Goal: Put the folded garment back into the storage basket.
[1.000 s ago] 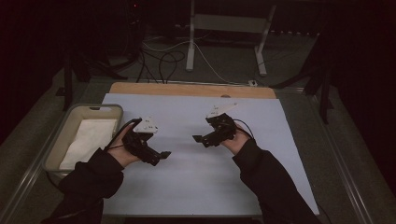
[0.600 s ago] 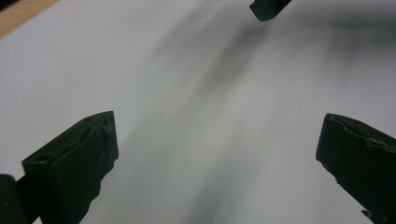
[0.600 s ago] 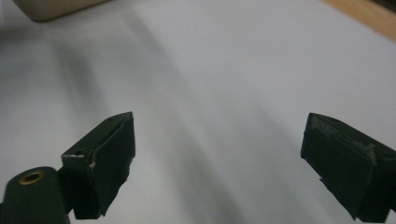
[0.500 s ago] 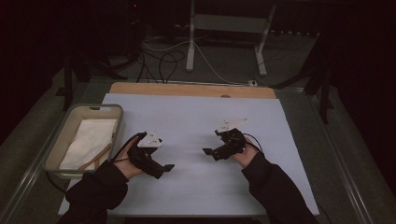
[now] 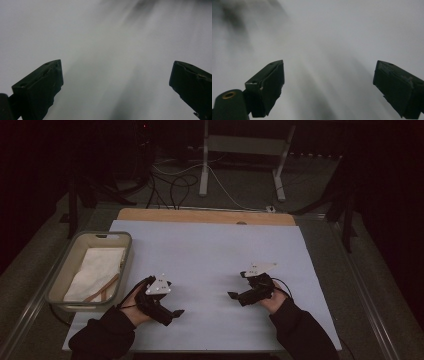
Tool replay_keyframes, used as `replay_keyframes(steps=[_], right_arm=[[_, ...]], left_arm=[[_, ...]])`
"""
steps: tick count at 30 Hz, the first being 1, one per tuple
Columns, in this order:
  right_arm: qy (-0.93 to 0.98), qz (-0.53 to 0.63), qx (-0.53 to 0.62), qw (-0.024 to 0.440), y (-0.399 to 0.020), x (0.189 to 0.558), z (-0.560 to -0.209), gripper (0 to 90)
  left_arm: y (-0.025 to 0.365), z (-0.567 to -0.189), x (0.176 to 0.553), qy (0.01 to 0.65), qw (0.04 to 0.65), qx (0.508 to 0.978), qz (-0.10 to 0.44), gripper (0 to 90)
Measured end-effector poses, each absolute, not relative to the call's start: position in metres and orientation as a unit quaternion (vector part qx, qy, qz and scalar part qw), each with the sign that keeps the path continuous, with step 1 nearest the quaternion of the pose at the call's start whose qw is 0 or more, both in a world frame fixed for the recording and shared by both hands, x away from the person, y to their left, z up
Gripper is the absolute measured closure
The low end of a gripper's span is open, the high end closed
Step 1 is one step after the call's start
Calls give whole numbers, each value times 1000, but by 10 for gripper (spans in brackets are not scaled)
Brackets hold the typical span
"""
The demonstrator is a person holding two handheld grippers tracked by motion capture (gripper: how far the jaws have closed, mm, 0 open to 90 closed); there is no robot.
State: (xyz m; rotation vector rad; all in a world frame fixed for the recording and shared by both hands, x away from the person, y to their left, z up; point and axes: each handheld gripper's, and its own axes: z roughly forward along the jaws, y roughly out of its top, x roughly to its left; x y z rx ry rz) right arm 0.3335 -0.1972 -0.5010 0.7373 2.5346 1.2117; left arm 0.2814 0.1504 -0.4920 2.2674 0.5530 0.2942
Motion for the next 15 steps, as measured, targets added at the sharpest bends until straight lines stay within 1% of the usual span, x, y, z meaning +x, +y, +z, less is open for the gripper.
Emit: replay_keyframes(steps=[5,15], right_arm=[[869,408,251,123,-207,323,-508,102],[871,398,255,135,-229,305,-521,102]], left_arm=[[155,-503,274,217,376,894,113,6],[168,-515,257,223,380,890,120,6]])
